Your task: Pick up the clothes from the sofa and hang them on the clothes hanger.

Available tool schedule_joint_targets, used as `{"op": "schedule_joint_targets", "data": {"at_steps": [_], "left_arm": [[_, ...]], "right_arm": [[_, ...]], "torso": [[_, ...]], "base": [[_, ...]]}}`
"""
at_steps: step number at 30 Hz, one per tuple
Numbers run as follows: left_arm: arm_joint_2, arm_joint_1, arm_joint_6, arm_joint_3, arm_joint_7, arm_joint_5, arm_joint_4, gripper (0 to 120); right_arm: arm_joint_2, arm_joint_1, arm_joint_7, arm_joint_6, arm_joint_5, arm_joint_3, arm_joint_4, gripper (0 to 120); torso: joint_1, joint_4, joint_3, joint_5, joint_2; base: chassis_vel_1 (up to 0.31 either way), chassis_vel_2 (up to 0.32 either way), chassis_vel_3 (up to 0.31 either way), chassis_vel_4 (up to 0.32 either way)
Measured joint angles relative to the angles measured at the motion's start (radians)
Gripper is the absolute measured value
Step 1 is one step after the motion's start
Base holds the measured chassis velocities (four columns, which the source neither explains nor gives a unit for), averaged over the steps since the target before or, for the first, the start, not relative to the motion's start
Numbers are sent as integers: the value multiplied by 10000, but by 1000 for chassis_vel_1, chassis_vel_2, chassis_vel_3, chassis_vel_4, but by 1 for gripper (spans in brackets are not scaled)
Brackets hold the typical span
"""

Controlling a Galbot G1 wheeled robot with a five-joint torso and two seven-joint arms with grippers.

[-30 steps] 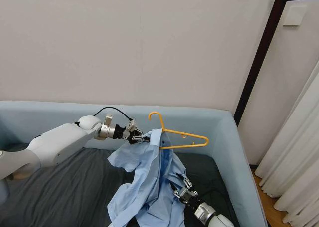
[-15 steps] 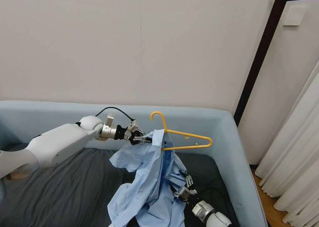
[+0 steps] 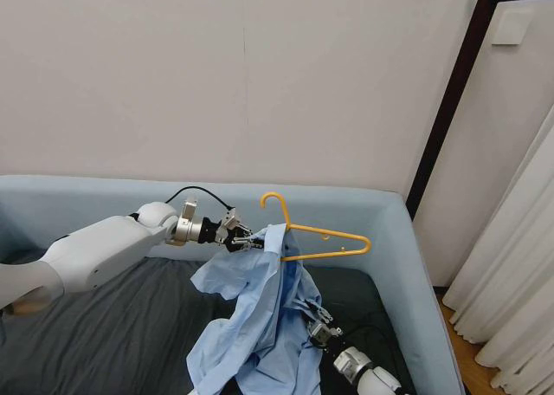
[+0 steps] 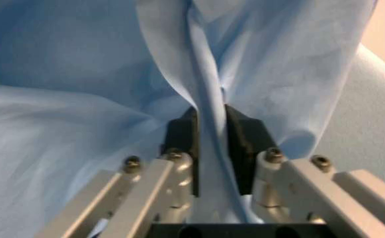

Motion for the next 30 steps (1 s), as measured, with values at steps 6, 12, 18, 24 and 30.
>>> {"op": "schedule_joint_targets", "data": {"at_steps": [6, 12, 18, 24, 30], "left_arm": [[164, 48, -28, -46, 11, 0, -164, 2], [317, 120, -138, -77, 16, 22, -294, 2], [381, 276, -655, -310, 207, 524, -24, 2], [350, 391, -1153, -413, 460, 936, 253, 2], [215, 551, -1949, -472, 633, 1043, 665, 2]], "right_arm": [[-80, 23, -170, 17, 475, -10, 46, 0], [-170, 23, -432, 136, 868, 6, 170, 0], [-515, -167, -1234, 380, 2662, 166, 737, 0], [-1181, -251, -1953, 99, 4565, 293, 1547, 0], [-2052, -154, -1742, -989, 6568, 155, 2820, 0]], "torso": [[0, 0, 0, 0, 0], [0, 0, 0, -1, 0], [0, 1, 0, 0, 0], [0, 0, 0, 1, 0], [0, 0, 0, 0, 0]], "base": [[0, 0, 0, 0], [0, 0, 0, 0], [0, 0, 0, 0], [0, 0, 0, 0], [0, 0, 0, 0]]}}
